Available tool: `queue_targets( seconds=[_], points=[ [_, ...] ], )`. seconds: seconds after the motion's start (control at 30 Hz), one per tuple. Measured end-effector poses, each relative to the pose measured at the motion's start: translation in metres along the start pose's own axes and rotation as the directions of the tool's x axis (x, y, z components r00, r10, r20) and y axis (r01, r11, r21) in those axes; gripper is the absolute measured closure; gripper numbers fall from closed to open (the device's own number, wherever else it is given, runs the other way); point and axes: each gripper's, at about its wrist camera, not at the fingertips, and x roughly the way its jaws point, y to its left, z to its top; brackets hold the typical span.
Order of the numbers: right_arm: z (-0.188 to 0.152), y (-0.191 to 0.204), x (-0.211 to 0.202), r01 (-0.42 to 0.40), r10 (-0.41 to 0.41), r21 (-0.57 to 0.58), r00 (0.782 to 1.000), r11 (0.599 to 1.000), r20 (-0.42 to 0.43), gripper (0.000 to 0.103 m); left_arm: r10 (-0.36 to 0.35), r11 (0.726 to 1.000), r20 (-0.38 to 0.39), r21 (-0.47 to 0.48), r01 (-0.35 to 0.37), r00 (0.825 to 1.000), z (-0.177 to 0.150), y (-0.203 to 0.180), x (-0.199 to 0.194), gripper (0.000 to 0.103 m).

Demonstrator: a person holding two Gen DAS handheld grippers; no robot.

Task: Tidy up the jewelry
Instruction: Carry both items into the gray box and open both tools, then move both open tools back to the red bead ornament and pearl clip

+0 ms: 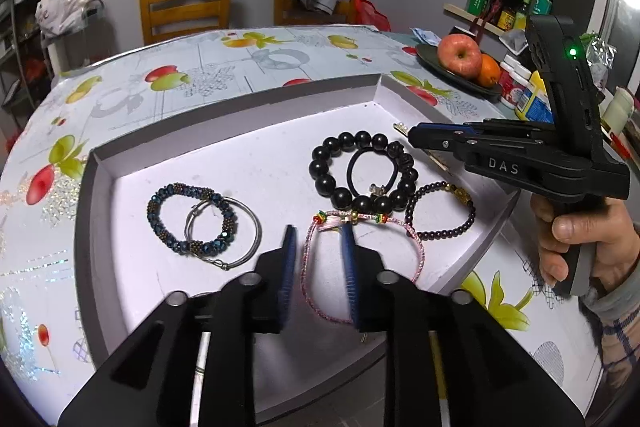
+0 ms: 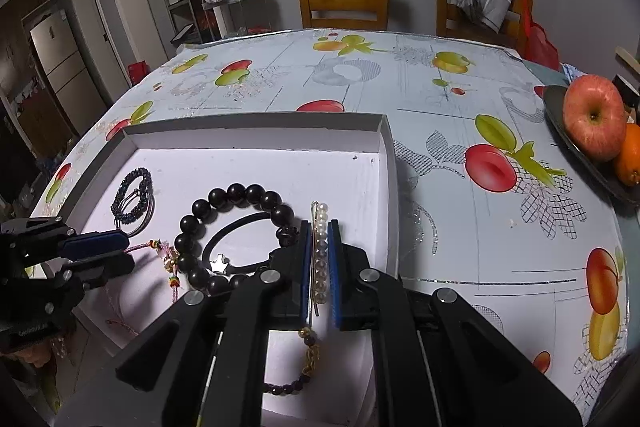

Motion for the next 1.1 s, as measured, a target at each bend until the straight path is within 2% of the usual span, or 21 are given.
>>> queue_targets(
  seconds=[0.03,0.1,0.13,0.2,0.27,0.37,0.47,0.67,0.73,0.9,1.1],
  points=[
    [-0.001,0.000,-0.001,-0.008,0.008,0.005,1.000,1.000,0.006,0.095,0.000,1.000,0.001,0.001,0.000,1.000,0.000,0.000,0.000,0.071],
    [-0.002,0.000,-0.002,-0.007,0.007,0.004,1.000,1.000,0.011,0.095,0.008,1.000,0.006,0.007,-0.008,1.000,0.000,-0.001,-0.002,0.060],
    [-0.002,-0.001,-0.004,-0.012,0.012,0.006,1.000,1.000,0.015,0.094,0.009,1.000,0.008,0.010,-0.009,1.000,0.000,-0.002,-0.003,0.058],
    [-0.003,-0.001,-0.007,-0.025,0.025,0.012,0.999,1.000,0.029,0.090,0.012,1.000,0.013,0.013,-0.012,1.000,0.001,-0.004,-0.006,0.042],
    [-0.004,-0.002,-0.013,-0.031,0.031,0.016,0.998,0.999,0.047,0.082,0.015,1.000,0.029,0.021,-0.016,0.999,0.001,-0.006,-0.010,0.032],
    [-0.004,-0.005,-0.025,-0.045,0.042,0.037,0.996,0.998,0.084,0.081,0.022,0.999,0.038,0.028,-0.023,0.999,0.003,-0.008,-0.016,0.031],
    [-0.003,-0.008,-0.037,-0.052,0.045,0.060,0.992,0.997,0.119,0.074,0.030,0.999,0.061,0.033,-0.032,0.998,0.003,-0.010,-0.025,0.019],
    [-0.008,-0.006,-0.052,-0.048,0.040,0.055,0.991,0.997,0.131,0.067,0.039,0.999,0.092,0.033,-0.042,0.995,-0.002,-0.008,-0.044,0.019],
    [-0.014,-0.002,-0.058,-0.044,0.037,0.049,0.990,0.998,0.134,0.059,0.038,0.999,0.098,0.030,-0.041,0.994,-0.007,-0.005,-0.052,0.019],
    [-0.029,0.008,-0.067,-0.046,0.043,0.022,0.991,0.999,0.129,0.058,0.053,0.998,0.116,0.007,-0.054,0.992,-0.023,0.007,-0.076,0.019],
    [-0.048,0.027,-0.079,-0.062,0.063,-0.013,0.990,0.998,0.123,0.052,0.076,0.997,0.136,-0.044,-0.071,0.988,-0.043,0.029,-0.103,0.019]
  ],
)
